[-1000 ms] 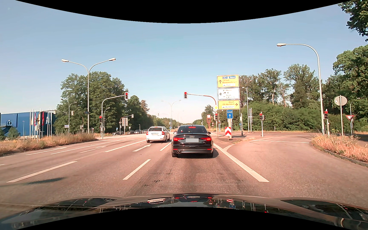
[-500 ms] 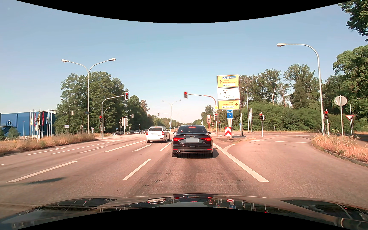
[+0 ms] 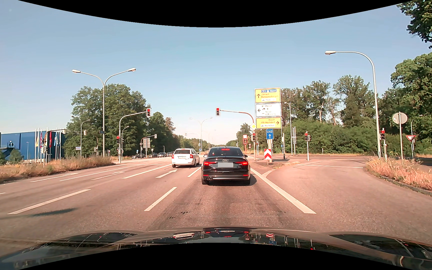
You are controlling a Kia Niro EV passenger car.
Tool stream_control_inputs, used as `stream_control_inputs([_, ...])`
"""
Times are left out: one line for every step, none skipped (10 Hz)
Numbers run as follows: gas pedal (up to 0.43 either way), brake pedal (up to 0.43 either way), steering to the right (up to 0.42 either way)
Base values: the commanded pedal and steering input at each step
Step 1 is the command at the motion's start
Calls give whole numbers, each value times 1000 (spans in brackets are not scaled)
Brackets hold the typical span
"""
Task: Follow the waypoints while adhering to traffic rules and regulations
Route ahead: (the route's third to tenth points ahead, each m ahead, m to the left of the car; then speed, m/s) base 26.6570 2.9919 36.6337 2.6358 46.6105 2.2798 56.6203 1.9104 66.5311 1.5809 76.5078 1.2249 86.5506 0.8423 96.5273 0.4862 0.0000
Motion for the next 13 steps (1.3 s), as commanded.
stream_control_inputs([0,146,0])
stream_control_inputs([0,146,0])
stream_control_inputs([0,146,0])
stream_control_inputs([0,146,0])
stream_control_inputs([0,146,0])
stream_control_inputs([0,146,0])
stream_control_inputs([0,146,0])
stream_control_inputs([0,146,0])
stream_control_inputs([0,146,0])
stream_control_inputs([0,146,0])
stream_control_inputs([0,146,0])
stream_control_inputs([0,146,0])
stream_control_inputs([0,140,0])
